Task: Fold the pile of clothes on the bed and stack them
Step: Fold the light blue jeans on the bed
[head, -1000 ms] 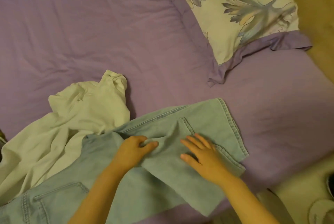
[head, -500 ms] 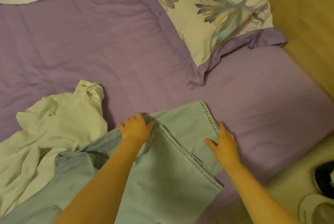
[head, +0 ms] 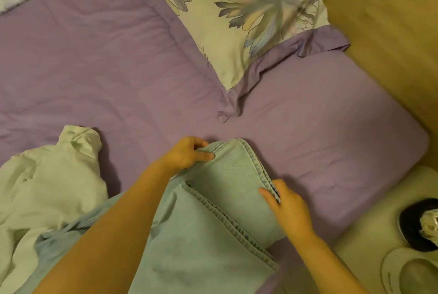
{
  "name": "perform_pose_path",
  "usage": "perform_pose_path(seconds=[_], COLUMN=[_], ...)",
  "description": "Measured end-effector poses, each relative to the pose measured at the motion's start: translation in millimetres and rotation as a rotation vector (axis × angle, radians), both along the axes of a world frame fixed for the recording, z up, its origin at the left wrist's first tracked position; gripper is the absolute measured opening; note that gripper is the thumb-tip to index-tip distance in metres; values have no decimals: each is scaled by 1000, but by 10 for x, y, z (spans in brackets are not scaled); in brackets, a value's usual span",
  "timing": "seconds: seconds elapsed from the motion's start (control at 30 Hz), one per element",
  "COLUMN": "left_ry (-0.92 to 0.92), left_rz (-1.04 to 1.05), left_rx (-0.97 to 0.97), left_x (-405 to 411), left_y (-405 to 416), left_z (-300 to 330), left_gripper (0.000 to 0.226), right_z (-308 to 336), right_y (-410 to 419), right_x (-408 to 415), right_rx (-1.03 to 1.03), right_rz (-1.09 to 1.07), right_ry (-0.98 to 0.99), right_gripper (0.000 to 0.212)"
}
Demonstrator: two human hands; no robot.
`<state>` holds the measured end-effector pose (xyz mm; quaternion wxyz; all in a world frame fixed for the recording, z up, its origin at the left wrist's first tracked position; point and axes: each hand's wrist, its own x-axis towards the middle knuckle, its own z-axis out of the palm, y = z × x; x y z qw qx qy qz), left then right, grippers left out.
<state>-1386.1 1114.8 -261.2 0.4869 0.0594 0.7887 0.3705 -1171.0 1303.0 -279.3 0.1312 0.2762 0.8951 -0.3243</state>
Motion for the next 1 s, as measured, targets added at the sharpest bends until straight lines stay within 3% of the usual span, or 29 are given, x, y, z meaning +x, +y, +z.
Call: perform_pose_path(seconds=[0.27,0.33,0.43,0.5,0.67,0.73,0.8,0.93,1.0], left_ry=[-42,126,541,705,511,442,397,305,340], left_rz=[-51,36,67,144,137,155,156,24,-32], left_rx=[97,113,-83,-152,-137,-196,-298,-542,-552], left_x=[-41,-9,54,98,423,618,804,1061,1139], left_y=[490,561,558,518,92,-193,-471,-842,-882], left_z=[-1,-48,-144,-166,-202,-221,-252,-311,-308], left_gripper=[36,33,31,30,19,21,21,29,27], right_z=[-87,-96,-132,-146,-102,-106,-199,-298,-290], right_y=[46,62,68,74,5,-160,-384,-769,-858], right_x=[82,66,14,-29,-85,-103,-65,-15,-7], right_rx=[13,28,116,192,281,103,-47,-33,-10], right_rz=[-31,-61,-53,1,190,262,289,208,171], right_ry=[52,38,-26,-71,152,112,-16,-74,-77], right_gripper=[31,34,34,33,29,24,34,50,51])
